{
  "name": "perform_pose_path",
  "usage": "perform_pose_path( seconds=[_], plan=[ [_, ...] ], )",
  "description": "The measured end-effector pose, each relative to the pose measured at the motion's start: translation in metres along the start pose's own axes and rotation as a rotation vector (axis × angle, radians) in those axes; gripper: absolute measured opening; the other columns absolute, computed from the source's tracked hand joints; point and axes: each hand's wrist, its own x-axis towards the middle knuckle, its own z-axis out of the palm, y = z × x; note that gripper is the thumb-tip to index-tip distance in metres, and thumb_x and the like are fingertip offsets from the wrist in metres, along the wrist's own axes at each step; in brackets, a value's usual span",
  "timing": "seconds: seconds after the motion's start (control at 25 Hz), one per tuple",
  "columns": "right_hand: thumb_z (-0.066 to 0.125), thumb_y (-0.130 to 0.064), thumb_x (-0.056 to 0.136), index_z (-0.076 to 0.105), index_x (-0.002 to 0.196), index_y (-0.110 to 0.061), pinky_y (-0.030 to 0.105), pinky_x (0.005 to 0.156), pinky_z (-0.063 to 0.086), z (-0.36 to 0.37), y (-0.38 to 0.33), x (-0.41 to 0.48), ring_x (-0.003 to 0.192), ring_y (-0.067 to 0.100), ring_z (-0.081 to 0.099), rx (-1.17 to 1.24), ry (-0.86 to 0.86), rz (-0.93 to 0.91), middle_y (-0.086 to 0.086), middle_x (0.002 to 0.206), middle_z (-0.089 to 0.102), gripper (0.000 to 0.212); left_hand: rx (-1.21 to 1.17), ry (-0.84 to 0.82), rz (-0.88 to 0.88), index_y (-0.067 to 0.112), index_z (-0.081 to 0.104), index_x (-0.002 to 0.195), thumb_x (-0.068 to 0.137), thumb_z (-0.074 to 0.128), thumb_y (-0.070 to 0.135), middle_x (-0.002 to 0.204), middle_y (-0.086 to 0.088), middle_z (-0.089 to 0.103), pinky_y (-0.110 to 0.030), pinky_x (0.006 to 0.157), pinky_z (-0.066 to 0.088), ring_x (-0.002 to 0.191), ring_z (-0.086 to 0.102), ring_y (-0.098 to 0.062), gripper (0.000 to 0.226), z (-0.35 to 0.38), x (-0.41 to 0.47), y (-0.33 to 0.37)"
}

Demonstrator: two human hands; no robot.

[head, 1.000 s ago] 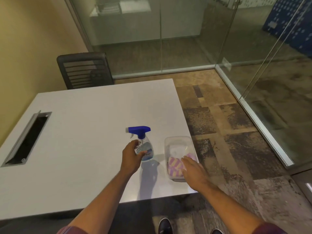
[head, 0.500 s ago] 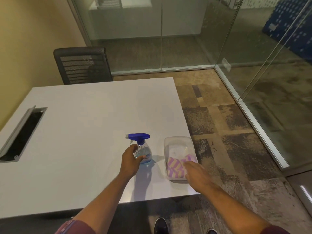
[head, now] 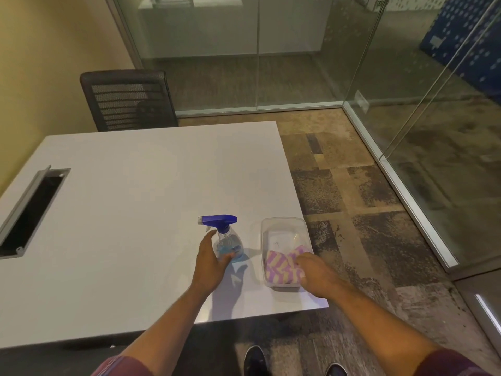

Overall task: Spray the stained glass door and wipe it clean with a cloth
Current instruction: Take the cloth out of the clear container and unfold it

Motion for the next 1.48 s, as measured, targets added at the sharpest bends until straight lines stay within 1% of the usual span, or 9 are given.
perform_pose_path(
  seconds=[0.2, 0.28, 0.4, 0.56, 0.76, 1.08, 1.24, 1.36, 1.48],
  plan=[
    [0.069, -0.023, 0.099, 0.045, 0.156, -0.013, 0.034, 0.12, 0.039, -0.003, 0.004, 0.003, 0.145, 0.026, 0.046, 0.009, -0.019, 0.006, 0.007, 0.158, 0.047, 0.063, 0.169, 0.26, 0.144, 0.008, 0.055, 0.138, 0.098, 0.077, 0.02, 0.134, -0.013, 0.061, -0.053, 0.109, 0.053, 0.121, 0.059, -0.029, 0.047, 0.03, -0.051, -0.004],
    [0.068, -0.025, 0.099, 0.042, 0.158, -0.016, 0.036, 0.119, 0.041, -0.002, 0.007, 0.004, 0.145, 0.028, 0.046, -0.025, -0.053, -0.023, 0.007, 0.159, 0.047, 0.065, 0.175, 0.101, 0.264, 0.016, 0.058, 0.132, 0.101, 0.071, 0.031, 0.127, -0.002, 0.061, -0.049, 0.104, 0.056, 0.114, 0.059, -0.018, 0.037, 0.043, -0.069, -0.003],
    [0.066, -0.022, 0.101, 0.033, 0.163, -0.02, 0.041, 0.125, 0.034, -0.003, 0.014, 0.004, 0.15, 0.029, 0.041, -0.135, -0.097, -0.084, 0.005, 0.165, 0.043, 0.07, 0.438, -0.201, 0.394, 0.024, 0.052, 0.151, 0.103, 0.046, 0.066, 0.154, -0.001, 0.056, -0.042, 0.124, 0.042, 0.141, 0.053, -0.021, 0.064, 0.059, -0.067, 0.005],
    [0.064, -0.012, 0.1, 0.041, 0.155, -0.024, 0.054, 0.124, 0.026, -0.016, 0.012, 0.0, 0.14, 0.028, 0.048, -0.427, -0.057, -0.134, 0.005, 0.148, 0.06, 0.062, 0.84, -0.454, 0.446, 0.026, 0.011, 0.172, 0.109, 0.035, 0.064, 0.183, 0.0, 0.008, -0.048, 0.138, 0.006, 0.17, 0.007, -0.026, 0.078, 0.074, -0.045, 0.012],
    [0.06, -0.011, 0.1, 0.053, 0.144, -0.029, 0.06, 0.124, 0.02, -0.022, 0.009, 0.0, 0.137, 0.028, 0.05, -0.491, -0.051, -0.123, 0.007, 0.135, 0.065, 0.048, 0.917, -0.533, 0.376, 0.023, -0.001, 0.173, 0.115, 0.034, 0.047, 0.183, 0.002, -0.003, -0.045, 0.14, 0.005, 0.171, 0.0, -0.022, 0.072, 0.08, -0.036, 0.004],
    [0.058, 0.002, 0.096, 0.047, 0.149, -0.031, 0.04, 0.117, 0.031, -0.044, 0.001, -0.01, 0.131, 0.026, 0.051, -0.132, 0.121, -0.08, 0.005, 0.131, 0.066, 0.064, 0.875, -0.504, 0.356, 0.026, 0.002, 0.173, 0.113, 0.031, 0.054, 0.183, 0.002, 0.001, -0.039, 0.139, 0.008, 0.17, 0.004, -0.019, 0.072, 0.08, -0.038, 0.009],
    [0.046, -0.006, 0.105, 0.045, 0.148, -0.033, 0.043, 0.101, 0.054, -0.071, -0.007, -0.025, 0.129, 0.034, 0.053, 0.189, 0.211, -0.027, 0.011, 0.136, 0.065, 0.051, 0.549, -0.33, 0.314, 0.037, 0.001, 0.166, 0.093, 0.001, 0.084, 0.179, 0.009, -0.003, -0.036, 0.136, 0.009, 0.166, -0.001, -0.013, 0.087, 0.068, -0.054, 0.032],
    [0.044, -0.012, 0.11, 0.047, 0.145, -0.032, 0.045, 0.101, 0.054, -0.094, -0.013, -0.037, 0.126, 0.033, 0.057, 0.286, 0.317, -0.031, 0.009, 0.138, 0.065, 0.041, -0.02, -0.019, -0.023, 0.023, 0.042, 0.161, 0.111, 0.045, 0.05, 0.171, -0.009, 0.043, -0.041, 0.128, 0.037, 0.156, 0.045, -0.025, 0.057, 0.068, -0.075, 0.058],
    [0.051, -0.009, 0.108, 0.053, 0.142, -0.031, 0.04, 0.096, 0.055, -0.102, -0.034, -0.06, 0.124, 0.026, 0.057, 0.277, 0.454, -0.139, 0.001, 0.133, 0.068, 0.041, -0.834, -0.321, -0.535, 0.011, 0.053, 0.145, 0.107, 0.055, 0.055, 0.146, -0.027, 0.064, -0.051, 0.114, 0.055, 0.128, 0.069, -0.039, 0.059, 0.071, -0.077, 0.083]
  ],
)
